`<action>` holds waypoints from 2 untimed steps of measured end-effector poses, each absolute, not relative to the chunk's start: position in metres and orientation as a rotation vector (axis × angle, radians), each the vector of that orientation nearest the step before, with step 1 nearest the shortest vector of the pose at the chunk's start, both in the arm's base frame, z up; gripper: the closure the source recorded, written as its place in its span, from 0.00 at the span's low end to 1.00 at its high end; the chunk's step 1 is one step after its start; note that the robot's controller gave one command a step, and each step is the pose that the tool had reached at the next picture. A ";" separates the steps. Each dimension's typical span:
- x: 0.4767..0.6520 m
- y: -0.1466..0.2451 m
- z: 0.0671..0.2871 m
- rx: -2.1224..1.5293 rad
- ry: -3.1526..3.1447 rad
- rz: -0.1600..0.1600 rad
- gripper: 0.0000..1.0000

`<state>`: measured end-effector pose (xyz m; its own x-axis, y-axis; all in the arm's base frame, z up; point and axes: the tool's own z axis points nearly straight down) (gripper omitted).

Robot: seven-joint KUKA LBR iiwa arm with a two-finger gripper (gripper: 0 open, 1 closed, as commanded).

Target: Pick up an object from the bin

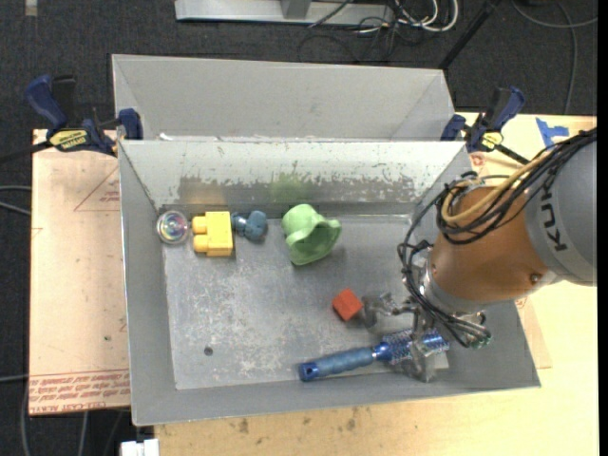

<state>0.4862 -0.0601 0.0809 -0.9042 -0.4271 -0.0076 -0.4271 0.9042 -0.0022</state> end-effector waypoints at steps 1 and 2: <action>0.484 -0.060 0.080 -0.690 3.063 0.002 1.00; 0.491 -0.072 0.210 -0.593 3.075 -0.004 1.00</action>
Offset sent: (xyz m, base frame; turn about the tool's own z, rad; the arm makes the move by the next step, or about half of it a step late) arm 0.0000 0.0000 0.0000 0.0000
